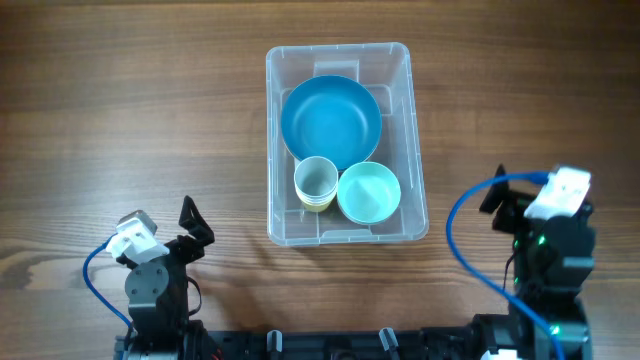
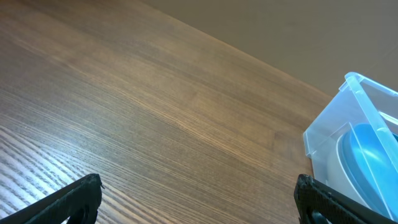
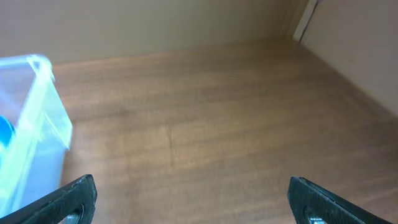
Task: Pack container
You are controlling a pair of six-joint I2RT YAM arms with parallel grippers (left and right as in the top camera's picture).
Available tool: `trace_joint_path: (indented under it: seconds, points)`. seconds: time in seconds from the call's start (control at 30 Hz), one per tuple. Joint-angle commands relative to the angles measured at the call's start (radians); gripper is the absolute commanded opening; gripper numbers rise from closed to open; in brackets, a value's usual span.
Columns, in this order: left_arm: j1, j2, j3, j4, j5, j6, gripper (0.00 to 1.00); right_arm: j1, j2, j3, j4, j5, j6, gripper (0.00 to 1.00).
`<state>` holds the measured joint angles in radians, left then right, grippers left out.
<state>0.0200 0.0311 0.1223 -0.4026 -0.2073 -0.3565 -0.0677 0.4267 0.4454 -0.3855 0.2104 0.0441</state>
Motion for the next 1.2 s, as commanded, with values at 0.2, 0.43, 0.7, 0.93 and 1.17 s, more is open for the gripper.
trace_joint_path:
  seconds: [0.2, 0.43, 0.7, 0.93, 1.17]
  points:
    - [0.004, -0.012, -0.003, 0.003, 0.016, 0.008, 1.0, 0.001, -0.273, -0.2, 0.003, -0.001, -0.015, 1.0]
    - [0.004, -0.012, -0.003, 0.003, 0.016, 0.008, 1.0, 0.001, -0.389, -0.299, 0.004, -0.034, -0.014, 1.0]
    - [0.004, -0.012, -0.003, 0.003, 0.016, 0.008, 1.0, 0.0, -0.423, -0.316, 0.011, -0.098, -0.01, 1.0]
    - [0.004, -0.012, -0.003, 0.003, 0.016, 0.008, 1.0, 0.0, -0.423, -0.316, 0.011, -0.159, -0.011, 1.0]
    - [0.004, -0.012, -0.003, 0.003, 0.016, 0.008, 1.0, 0.0, -0.422, -0.316, 0.011, -0.159, -0.011, 1.0]
